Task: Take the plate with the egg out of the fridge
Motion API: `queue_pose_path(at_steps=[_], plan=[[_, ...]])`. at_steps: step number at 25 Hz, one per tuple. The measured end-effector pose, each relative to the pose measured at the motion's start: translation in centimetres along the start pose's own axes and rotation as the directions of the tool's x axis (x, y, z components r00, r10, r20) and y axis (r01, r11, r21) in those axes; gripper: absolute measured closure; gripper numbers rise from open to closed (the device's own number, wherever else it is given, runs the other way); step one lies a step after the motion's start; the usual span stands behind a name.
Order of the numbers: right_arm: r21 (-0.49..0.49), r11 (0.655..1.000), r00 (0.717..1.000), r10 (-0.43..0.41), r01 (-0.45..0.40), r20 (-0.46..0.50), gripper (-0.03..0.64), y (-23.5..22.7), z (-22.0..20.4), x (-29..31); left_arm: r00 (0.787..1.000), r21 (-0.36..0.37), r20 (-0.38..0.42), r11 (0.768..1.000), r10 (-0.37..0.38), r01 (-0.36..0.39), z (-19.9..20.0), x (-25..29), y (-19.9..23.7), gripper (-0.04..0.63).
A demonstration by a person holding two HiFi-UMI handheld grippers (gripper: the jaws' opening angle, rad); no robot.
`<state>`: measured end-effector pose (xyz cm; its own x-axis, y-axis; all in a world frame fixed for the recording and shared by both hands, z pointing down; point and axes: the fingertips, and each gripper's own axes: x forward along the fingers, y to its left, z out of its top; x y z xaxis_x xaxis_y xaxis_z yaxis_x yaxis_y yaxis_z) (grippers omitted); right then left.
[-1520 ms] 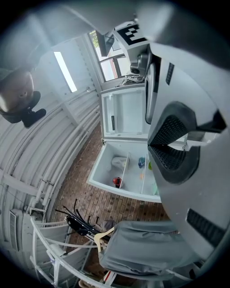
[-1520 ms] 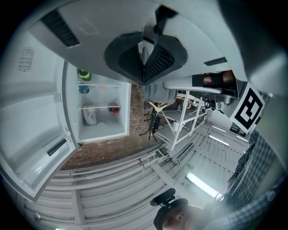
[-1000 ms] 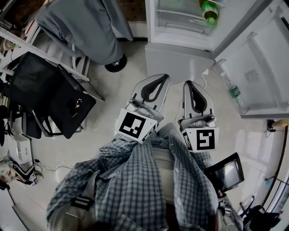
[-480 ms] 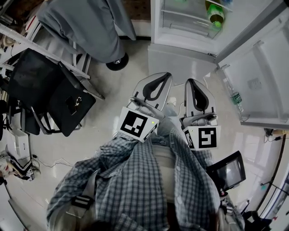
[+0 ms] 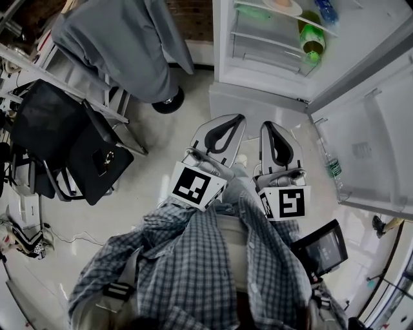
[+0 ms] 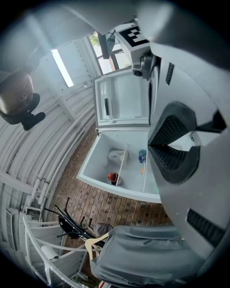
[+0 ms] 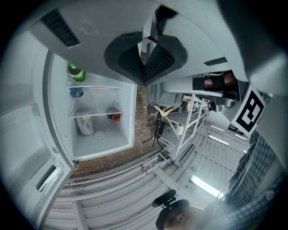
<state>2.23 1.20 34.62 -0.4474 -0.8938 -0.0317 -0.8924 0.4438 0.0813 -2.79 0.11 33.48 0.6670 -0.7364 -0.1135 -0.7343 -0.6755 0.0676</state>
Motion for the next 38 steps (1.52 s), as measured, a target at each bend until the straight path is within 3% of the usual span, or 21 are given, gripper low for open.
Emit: queue_pose_path(at_steps=[17,24,38], plan=[[-0.036,0.998,0.998,0.045,-0.046,-0.039,0.609,-13.5,-1.7,11.8,0.997,-0.013,0.000,0.997,0.078,-0.078,-1.6,17.0,6.8,0.589],[-0.097,0.993,0.996,0.057,-0.064,-0.071,0.609,-16.4,-1.6,14.8,0.996,-0.032,-0.015,0.996,0.085,-0.085,-1.7,21.1,7.6,0.589],[-0.282,0.959,0.986,-0.061,0.015,-0.153,0.609,-21.2,-1.7,18.5,0.998,-0.078,-0.039,0.996,-0.053,0.050,-1.5,26.7,8.4,0.589]])
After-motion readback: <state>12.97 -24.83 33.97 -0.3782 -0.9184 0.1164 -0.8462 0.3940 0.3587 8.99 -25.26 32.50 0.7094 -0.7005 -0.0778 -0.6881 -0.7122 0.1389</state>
